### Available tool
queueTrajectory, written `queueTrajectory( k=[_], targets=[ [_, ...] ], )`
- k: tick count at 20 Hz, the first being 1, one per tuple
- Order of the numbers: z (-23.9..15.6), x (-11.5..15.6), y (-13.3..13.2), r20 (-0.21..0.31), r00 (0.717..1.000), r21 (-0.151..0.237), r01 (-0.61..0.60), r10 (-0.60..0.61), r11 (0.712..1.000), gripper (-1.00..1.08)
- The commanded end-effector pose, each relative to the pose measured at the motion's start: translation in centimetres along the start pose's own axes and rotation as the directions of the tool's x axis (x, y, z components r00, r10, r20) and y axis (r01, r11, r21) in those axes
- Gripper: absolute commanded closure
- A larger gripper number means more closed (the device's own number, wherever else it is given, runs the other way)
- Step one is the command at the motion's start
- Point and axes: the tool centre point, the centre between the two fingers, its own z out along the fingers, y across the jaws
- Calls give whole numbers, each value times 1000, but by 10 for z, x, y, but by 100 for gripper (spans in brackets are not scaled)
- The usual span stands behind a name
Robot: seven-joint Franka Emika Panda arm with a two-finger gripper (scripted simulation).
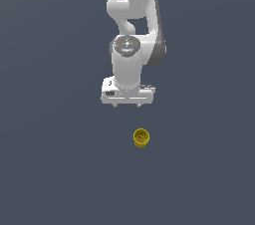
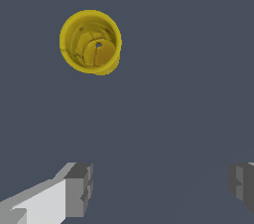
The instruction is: Pick up the object and move it to a goal position.
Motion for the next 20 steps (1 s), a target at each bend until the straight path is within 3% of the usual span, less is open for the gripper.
queueTrajectory(
  k=[1, 9, 20],
  targets=[
    [0, 0, 0, 0, 1000, 0, 0, 0, 1000, -92],
    [3, -4, -32, 24, 998, -2, 63, -63, 998, -92],
    [7, 10, -35, 17, 1000, -1, 16, -16, 1000, -92]
  ],
)
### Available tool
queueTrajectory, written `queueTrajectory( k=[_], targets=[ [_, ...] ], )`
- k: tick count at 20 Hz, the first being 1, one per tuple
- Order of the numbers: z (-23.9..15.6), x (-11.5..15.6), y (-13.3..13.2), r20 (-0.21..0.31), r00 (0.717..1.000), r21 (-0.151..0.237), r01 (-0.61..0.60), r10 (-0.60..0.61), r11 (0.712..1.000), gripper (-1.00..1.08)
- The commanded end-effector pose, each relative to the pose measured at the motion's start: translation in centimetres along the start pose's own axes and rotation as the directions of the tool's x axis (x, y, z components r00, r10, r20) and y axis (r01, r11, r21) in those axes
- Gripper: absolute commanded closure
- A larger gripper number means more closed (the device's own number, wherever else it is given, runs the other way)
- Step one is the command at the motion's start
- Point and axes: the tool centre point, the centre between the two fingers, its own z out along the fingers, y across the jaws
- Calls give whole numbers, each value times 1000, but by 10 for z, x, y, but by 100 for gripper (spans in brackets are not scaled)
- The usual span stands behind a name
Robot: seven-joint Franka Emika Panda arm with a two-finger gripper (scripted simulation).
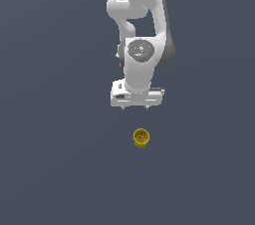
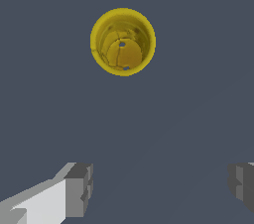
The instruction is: Pick up the object and move it to a goal position.
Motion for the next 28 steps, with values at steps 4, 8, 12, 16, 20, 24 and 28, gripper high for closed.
queueTrajectory(
  k=[4, 8, 12, 16, 20, 24, 28],
  targets=[
    [5, 19, -3, -10, 998, 3, -70, 70, 998, -92],
    [12, 40, -7, -20, 989, 8, -146, 146, 989, -92],
    [21, 63, -13, -33, 972, 13, -234, 235, 972, -92],
    [29, 81, -17, -43, 952, 18, -304, 305, 952, -92],
    [35, 94, -21, -50, 934, 22, -352, 353, 936, -92],
    [39, 101, -23, -54, 923, 25, -380, 381, 924, -92],
    [40, 103, -24, -56, 919, 26, -390, 391, 921, -92]
  ],
)
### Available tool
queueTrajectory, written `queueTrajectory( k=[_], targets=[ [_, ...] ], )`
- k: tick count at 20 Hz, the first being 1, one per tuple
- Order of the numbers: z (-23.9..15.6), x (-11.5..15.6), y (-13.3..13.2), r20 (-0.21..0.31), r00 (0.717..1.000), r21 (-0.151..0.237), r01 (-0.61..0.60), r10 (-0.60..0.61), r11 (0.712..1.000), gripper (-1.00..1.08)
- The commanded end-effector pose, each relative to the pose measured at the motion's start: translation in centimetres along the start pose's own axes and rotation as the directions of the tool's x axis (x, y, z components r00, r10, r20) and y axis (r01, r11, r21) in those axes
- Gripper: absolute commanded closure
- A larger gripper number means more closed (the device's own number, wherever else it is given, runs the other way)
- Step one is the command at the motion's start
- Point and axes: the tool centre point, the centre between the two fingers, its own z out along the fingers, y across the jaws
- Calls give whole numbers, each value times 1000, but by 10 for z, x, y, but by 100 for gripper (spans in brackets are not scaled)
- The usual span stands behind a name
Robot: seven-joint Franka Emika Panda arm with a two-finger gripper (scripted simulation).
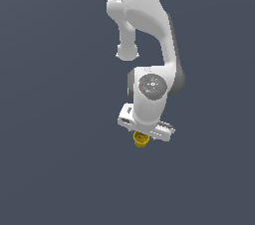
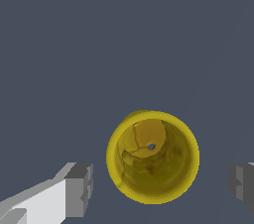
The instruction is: Pick up the object and move it to a goal position.
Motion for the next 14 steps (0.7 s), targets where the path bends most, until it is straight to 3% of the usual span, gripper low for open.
queueTrajectory(
  k=[1, 14],
  targets=[
    [0, 0, 0, 0, 1000, 0, 0, 0, 1000, -92],
    [49, 0, 0, -1, 1000, 0, -4, 4, 1000, -92]
  ],
)
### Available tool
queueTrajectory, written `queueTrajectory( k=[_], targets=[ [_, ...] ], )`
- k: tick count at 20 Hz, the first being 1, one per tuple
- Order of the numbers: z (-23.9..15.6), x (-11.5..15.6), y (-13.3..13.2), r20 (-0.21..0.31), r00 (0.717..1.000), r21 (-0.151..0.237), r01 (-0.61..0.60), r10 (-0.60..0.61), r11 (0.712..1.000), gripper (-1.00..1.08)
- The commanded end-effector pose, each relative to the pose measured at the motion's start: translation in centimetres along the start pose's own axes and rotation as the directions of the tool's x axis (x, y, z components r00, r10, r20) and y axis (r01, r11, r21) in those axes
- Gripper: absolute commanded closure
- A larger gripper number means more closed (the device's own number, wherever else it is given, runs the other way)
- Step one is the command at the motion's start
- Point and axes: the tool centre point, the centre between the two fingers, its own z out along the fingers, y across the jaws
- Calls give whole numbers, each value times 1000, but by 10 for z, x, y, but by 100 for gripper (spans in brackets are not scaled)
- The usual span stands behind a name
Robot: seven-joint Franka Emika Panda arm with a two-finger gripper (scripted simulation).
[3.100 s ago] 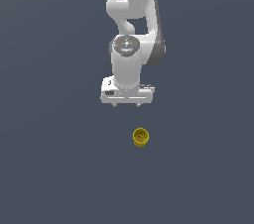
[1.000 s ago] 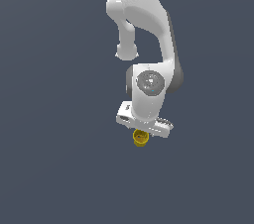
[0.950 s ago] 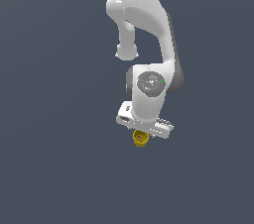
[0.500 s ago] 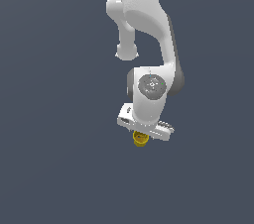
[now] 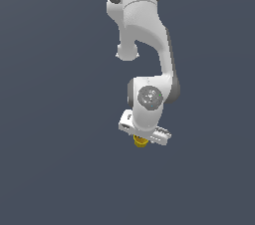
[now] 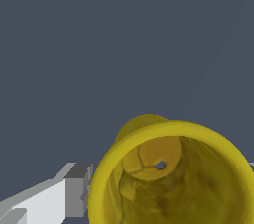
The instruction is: Pick up the object and move it to a goal position.
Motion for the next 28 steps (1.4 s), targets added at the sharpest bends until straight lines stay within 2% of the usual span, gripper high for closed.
queueTrajectory(
  k=[1, 5, 6, 19, 23, 28],
  targets=[
    [7, 1, 0, -1, 1000, 1, 0, 0, 1000, -92],
    [6, 2, -1, -1, 1000, 1, 0, 0, 1000, -92],
    [6, 2, -1, -1, 1000, 1, 0, 0, 1000, 108],
    [4, 3, 3, -1, 1000, 0, -1, 1, 1000, 108],
    [-6, 10, 20, -1, 1000, 0, -1, 1, 1000, 108],
    [-30, 26, 61, -1, 1000, 0, -1, 1, 1000, 108]
  ],
)
